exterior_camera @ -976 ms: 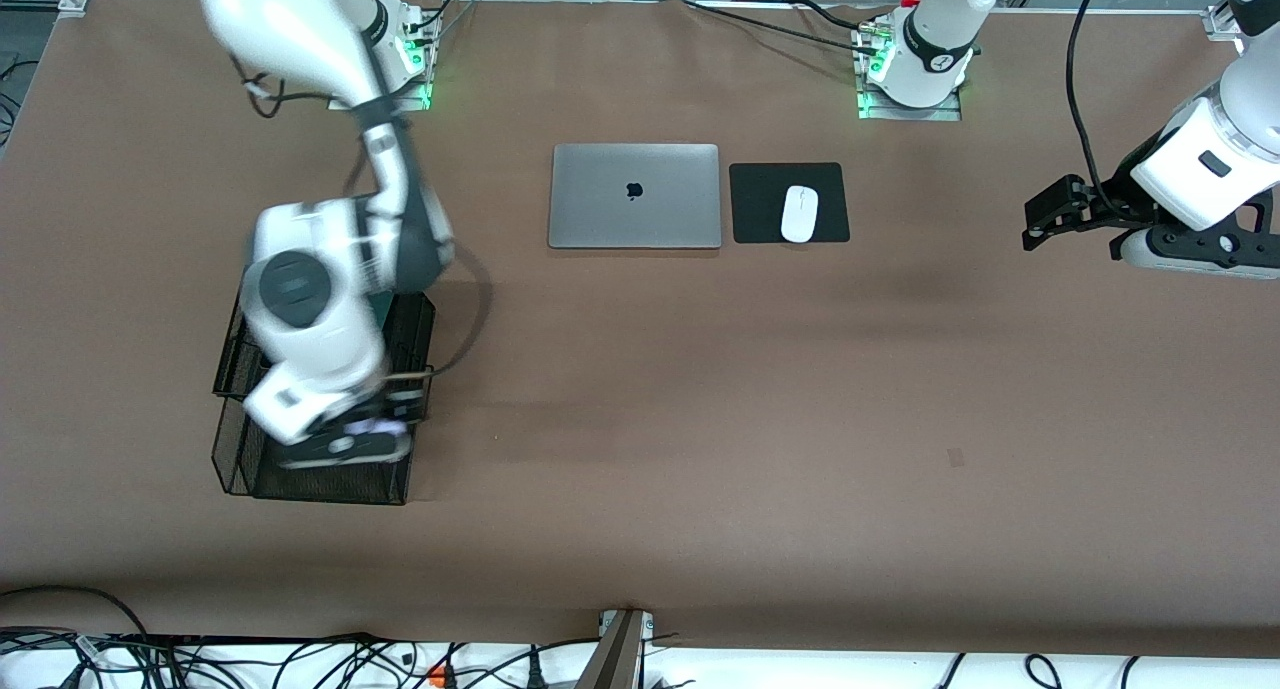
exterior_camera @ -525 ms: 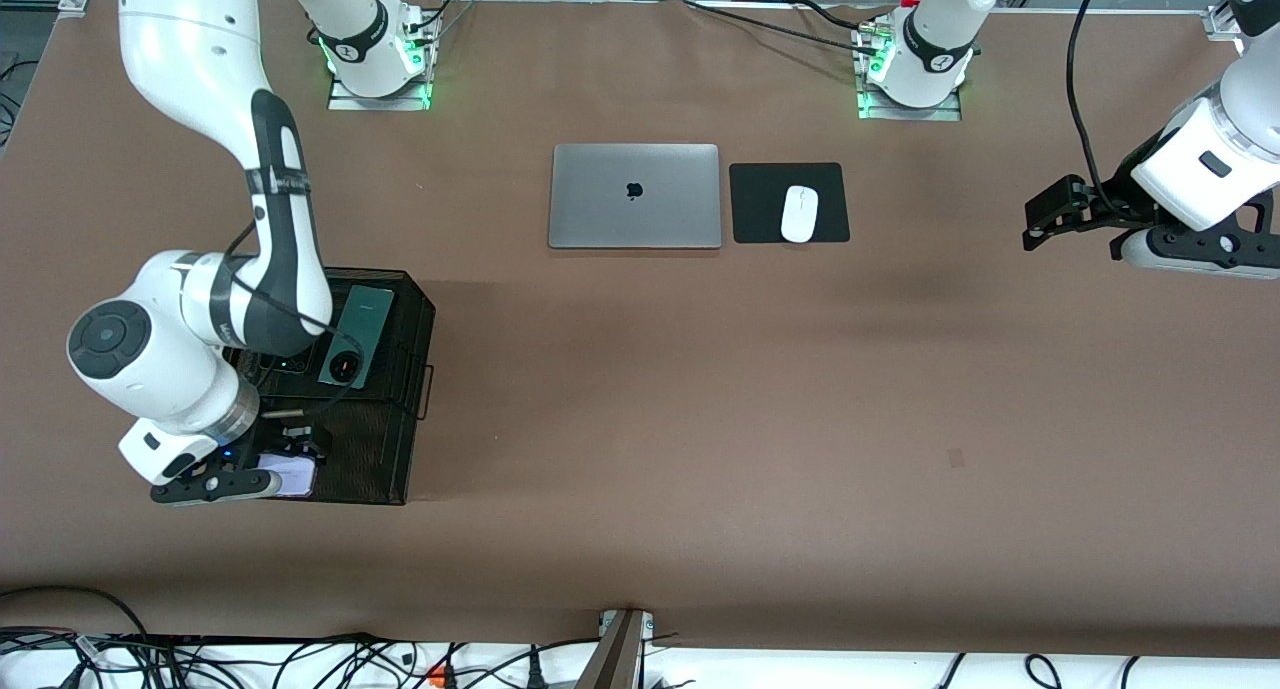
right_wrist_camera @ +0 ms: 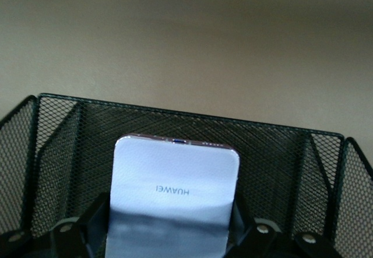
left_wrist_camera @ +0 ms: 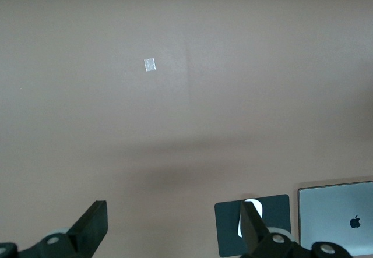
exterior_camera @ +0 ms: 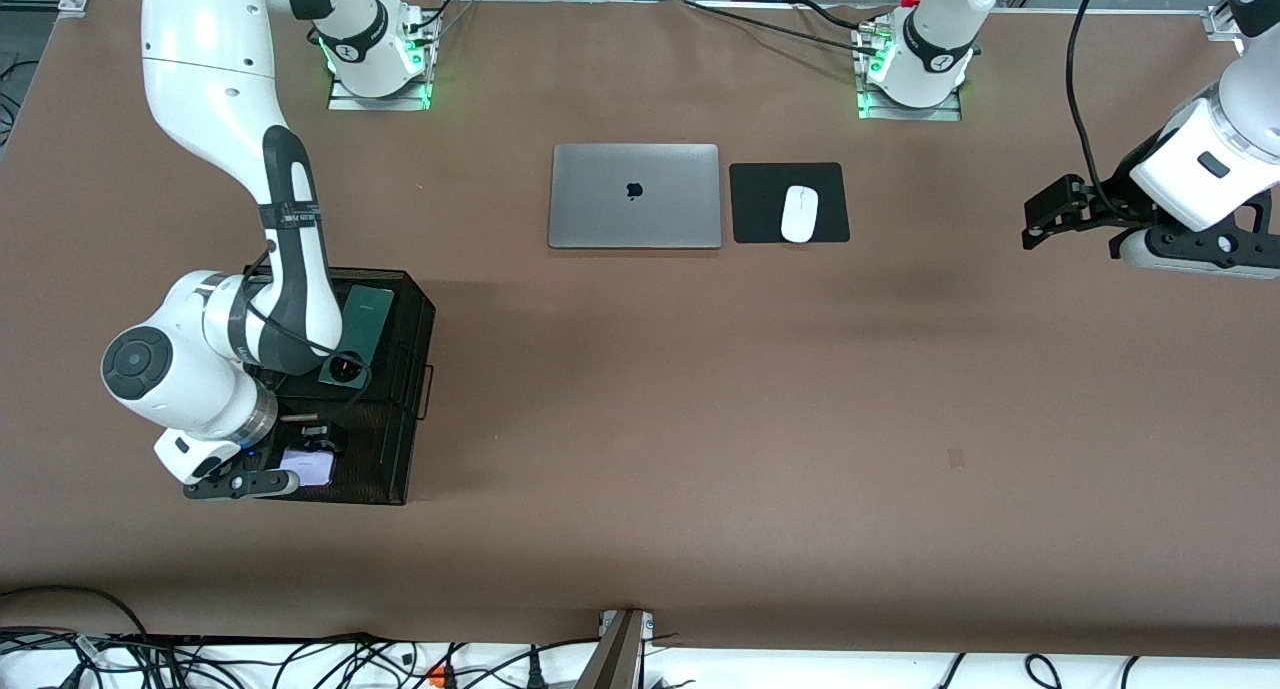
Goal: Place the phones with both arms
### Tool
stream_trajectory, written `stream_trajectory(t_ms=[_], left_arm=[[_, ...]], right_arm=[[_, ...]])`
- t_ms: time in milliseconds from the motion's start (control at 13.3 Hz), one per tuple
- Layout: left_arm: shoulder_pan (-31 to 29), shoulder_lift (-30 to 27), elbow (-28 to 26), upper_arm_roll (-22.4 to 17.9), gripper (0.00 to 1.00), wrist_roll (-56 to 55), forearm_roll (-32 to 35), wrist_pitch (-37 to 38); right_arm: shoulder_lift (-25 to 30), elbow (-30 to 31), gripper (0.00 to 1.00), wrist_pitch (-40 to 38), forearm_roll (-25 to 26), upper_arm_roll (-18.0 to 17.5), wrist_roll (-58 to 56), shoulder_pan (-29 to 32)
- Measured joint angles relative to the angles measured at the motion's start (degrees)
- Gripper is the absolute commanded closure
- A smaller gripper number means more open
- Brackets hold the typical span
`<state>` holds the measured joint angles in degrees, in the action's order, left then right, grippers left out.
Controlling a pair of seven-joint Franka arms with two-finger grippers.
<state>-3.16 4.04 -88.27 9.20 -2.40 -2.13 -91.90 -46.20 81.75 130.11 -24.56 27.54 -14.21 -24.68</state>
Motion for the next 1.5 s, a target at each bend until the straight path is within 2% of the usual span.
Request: stream_trajectory(t_ms=[75, 300, 525, 901, 1051, 1276, 1501], left_arm=[[0.00, 0.00, 0.00, 0.00, 0.00, -0.02, 0.00, 0.00], [0.00, 0.00, 0.00, 0.00, 0.00, -0.13, 0.00, 0.00], [0.00, 0.01, -0.04, 0.00, 0.00, -0.32, 0.00, 0.00], [-0.01, 0.04, -0.18, -0.03, 0.00, -0.44, 0.00, 0.00], [-0.03, 0.04, -0.19, -0.08, 0.00, -0.44, 0.00, 0.00], [-0.07, 0.04, -0.19, -0.28, 0.00, -0.42, 0.00, 0.00], [-0.07, 0.03, -0.19, -0.19, 0.00, 0.37, 2.23, 0.00]], right_arm=[[0.00, 0.12, 0.01, 0.00, -0.81, 0.00, 0.00, 0.13], [0.13, -0.03, 0.01, 0.03, -4.74, 0.00, -0.22, 0.43], [1.30, -1.56, 0.02, -2.90, -4.89, 0.43, -0.18, 0.43], [6.50, -11.94, 0.01, -31.03, -4.90, 7.87, 3.49, 0.38], [9.27, -14.96, 0.01, -39.44, -4.33, 9.16, 5.87, 0.35], [12.79, -16.34, 0.00, -44.92, -1.53, 9.25, 9.23, -0.29], [13.26, -16.33, 0.00, -45.38, 0.87, 9.16, 10.05, -1.84]])
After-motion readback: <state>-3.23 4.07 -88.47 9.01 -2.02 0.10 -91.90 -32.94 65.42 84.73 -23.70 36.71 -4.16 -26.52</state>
